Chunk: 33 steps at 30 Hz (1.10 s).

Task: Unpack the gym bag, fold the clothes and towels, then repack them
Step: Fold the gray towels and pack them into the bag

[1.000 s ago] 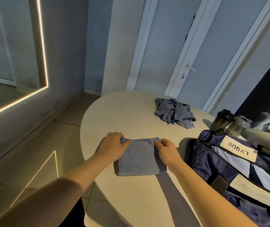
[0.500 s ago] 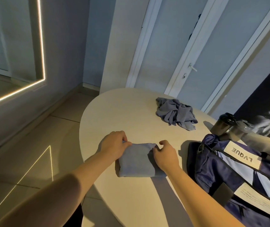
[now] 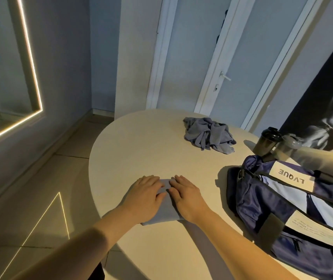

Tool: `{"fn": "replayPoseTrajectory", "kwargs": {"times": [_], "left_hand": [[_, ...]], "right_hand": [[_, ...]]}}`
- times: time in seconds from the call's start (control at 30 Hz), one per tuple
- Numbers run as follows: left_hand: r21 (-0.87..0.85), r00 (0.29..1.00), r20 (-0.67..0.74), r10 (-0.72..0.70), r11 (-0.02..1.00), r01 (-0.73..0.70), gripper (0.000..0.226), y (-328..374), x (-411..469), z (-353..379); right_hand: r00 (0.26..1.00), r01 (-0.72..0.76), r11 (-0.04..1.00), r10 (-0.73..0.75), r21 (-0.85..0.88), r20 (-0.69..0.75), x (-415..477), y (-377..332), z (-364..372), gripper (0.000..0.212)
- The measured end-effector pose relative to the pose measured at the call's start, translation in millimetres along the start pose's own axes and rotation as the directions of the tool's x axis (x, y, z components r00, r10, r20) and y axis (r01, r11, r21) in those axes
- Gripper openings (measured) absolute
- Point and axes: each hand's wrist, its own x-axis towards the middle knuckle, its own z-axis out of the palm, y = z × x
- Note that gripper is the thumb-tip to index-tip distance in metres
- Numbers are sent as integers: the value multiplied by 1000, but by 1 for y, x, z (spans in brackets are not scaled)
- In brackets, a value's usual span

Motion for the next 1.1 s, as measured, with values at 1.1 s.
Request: {"fn": "replayPoseTrajectory", "kwargs": {"times": [1.1], "left_hand": [[-78, 843, 452, -291, 929, 363, 63, 53, 9, -69]], "right_hand": [[821, -473, 566, 562, 676, 104, -102, -48, -47, 60]]}}
